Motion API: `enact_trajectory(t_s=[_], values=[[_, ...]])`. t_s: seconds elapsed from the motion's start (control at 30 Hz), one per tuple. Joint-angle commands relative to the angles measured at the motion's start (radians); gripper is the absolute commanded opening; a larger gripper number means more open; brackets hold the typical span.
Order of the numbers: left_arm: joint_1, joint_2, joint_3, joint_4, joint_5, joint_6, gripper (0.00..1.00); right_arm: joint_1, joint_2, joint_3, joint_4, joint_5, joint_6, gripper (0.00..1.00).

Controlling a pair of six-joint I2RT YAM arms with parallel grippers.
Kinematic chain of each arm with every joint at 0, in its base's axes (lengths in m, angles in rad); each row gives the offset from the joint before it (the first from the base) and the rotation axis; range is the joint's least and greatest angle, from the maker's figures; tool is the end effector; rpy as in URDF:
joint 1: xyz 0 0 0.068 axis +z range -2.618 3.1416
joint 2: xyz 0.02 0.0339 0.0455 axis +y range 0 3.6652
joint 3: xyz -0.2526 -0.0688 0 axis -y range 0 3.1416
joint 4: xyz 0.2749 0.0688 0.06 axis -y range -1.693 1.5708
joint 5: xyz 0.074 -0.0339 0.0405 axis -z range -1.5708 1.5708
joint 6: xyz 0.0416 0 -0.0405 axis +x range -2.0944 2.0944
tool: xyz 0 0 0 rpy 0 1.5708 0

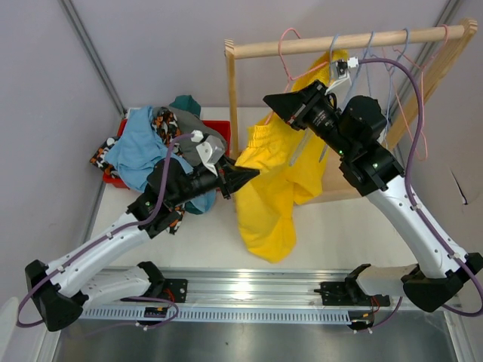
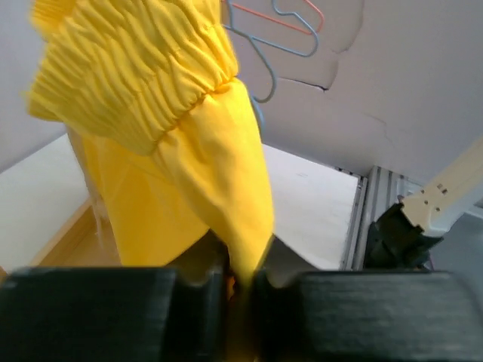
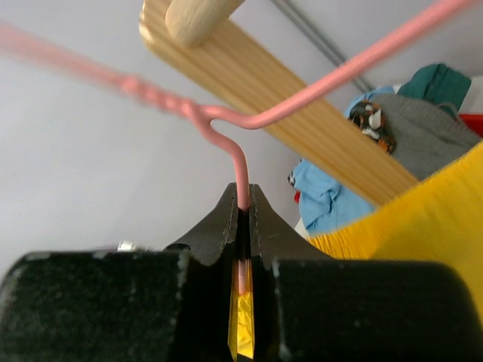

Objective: Remove the shorts from the hanger

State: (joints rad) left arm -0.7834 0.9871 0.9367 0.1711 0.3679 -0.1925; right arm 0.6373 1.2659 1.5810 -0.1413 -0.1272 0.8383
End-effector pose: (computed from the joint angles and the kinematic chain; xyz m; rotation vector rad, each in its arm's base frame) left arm 0.1810 -0.2014 0.3839 0.7458 1.3574 -1.0511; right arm 0.2383 0.1830 0.5166 0.0380 1.5307 1.2950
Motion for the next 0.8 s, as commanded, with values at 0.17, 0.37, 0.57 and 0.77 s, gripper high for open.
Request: enact_trajectory(t_s=[0.17, 0.37, 0.57, 0.77], values=[[-0.083, -0.108, -0.018, -0.008, -0.21, 0.031, 0.0, -0.011, -0.054, 0.014, 0.097, -0.029, 0.008, 0.0], [-0.246, -0.333, -0.155, -0.125, -0.415, 0.047, 0.0, -0.039, -0.051, 0.027, 0.108, -0.035, 0.022, 0.0], [-0.306, -0.429, -0.225, -0.242, -0.488, -0.011, 0.0, -0.065, -0.046, 0.034, 0.124, -0.045, 0.038, 0.0], [-0.355, -0.478, -0.311, -0.229, -0.517, -0.056, 0.08, -0.116, -0.04, 0.063, 0.117, -0.065, 0.051, 0.0]])
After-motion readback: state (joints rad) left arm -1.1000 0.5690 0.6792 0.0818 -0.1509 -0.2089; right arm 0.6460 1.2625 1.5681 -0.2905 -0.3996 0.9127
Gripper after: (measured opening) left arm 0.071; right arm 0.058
